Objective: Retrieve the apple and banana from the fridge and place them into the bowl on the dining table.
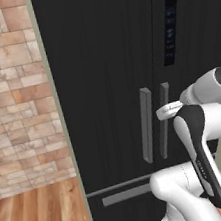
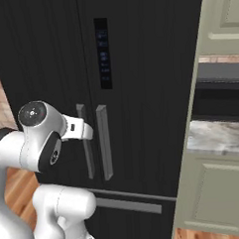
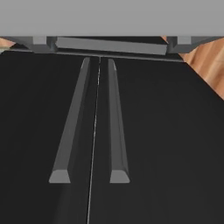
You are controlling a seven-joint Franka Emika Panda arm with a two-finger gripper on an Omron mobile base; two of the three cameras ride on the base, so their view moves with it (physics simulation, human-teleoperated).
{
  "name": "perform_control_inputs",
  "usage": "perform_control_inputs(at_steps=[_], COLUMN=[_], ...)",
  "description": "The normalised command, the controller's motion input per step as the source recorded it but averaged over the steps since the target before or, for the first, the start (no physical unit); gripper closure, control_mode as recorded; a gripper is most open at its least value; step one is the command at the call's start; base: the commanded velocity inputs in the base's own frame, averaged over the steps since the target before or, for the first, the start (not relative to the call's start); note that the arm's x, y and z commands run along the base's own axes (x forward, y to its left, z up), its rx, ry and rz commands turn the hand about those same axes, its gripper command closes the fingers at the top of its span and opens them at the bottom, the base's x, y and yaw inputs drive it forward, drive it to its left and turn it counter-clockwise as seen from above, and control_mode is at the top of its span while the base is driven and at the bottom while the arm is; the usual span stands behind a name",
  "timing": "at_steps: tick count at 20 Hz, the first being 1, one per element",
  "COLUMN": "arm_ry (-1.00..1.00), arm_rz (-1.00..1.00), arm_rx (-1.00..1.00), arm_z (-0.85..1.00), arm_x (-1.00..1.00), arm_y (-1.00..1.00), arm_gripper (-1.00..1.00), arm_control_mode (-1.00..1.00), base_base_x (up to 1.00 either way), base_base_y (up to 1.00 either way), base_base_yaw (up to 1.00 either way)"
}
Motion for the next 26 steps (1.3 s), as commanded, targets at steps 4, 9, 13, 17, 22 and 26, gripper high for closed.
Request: perform_control_inputs(at_steps=[4,9,13,17,22,26], arm_ry=[0.0,0.0,0.0,0.0,0.0,0.0], arm_rz=[0.0,0.0,0.0,0.0,0.0,0.0], arm_rx=[0.0,0.0,0.0,0.0,0.0,0.0], arm_z=[0.0,0.0,0.0,0.0,0.0,0.0], arm_x=[0.0,0.0,0.0,0.0,0.0,0.0], arm_y=[0.0,0.0,0.0,0.0,0.0,0.0], arm_gripper=[-1.0,-1.0,-1.0,-1.0,-1.0,-1.0], arm_control_mode=[1.0,1.0,1.0,1.0,1.0,1.0], base_base_x=[-0.28,-0.37,-0.53,-0.54,-0.46,-0.45], base_base_y=[0.0,0.0,0.0,0.0,0.0,-0.02], base_base_yaw=[0.0,0.0,0.0,0.0,0.0,0.0])
